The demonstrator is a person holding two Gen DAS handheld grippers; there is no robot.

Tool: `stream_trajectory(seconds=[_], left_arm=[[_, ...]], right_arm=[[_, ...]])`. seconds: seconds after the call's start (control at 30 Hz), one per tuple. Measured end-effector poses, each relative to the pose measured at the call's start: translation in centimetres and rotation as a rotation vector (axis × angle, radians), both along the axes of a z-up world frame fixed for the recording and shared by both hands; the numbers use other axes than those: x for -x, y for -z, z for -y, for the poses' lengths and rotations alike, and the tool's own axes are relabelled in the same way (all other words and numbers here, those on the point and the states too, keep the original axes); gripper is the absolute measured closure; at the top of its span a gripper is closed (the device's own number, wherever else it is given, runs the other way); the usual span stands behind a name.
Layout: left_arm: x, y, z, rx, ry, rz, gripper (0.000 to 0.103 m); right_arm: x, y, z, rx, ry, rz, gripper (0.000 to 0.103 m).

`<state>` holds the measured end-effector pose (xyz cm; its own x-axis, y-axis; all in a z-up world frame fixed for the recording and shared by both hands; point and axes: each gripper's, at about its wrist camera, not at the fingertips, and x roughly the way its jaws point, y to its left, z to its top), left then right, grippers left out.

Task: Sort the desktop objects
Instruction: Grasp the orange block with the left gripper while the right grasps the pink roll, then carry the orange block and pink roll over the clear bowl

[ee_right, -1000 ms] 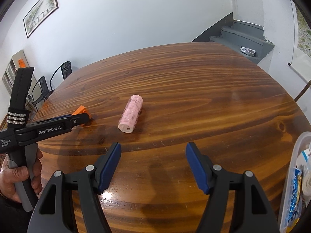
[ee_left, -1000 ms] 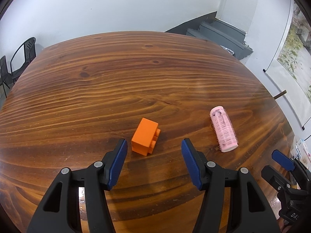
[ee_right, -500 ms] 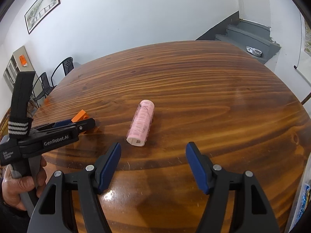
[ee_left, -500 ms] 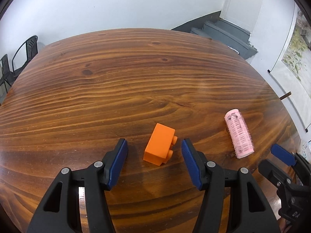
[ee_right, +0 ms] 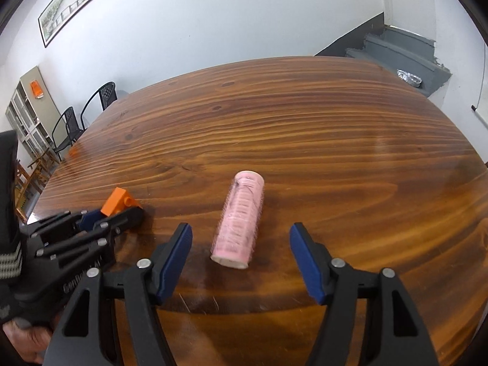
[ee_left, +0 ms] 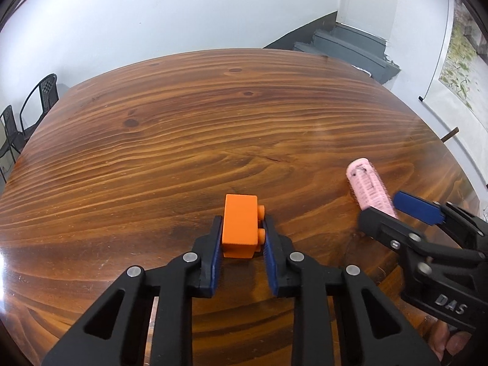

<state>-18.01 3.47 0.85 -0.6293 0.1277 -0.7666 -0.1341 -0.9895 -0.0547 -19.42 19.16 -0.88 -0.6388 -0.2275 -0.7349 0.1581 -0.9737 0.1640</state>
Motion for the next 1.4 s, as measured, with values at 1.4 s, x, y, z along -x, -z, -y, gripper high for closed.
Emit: stream_trajectory(seconds=[1.4], left_arm=[[-4.1,-2.4,-5.3,-0.025,0.126,-0.060,0.077]], right_arm=[[-6.5,-1.7,-3.0,0.091,0.069,-0.021,0.072]])
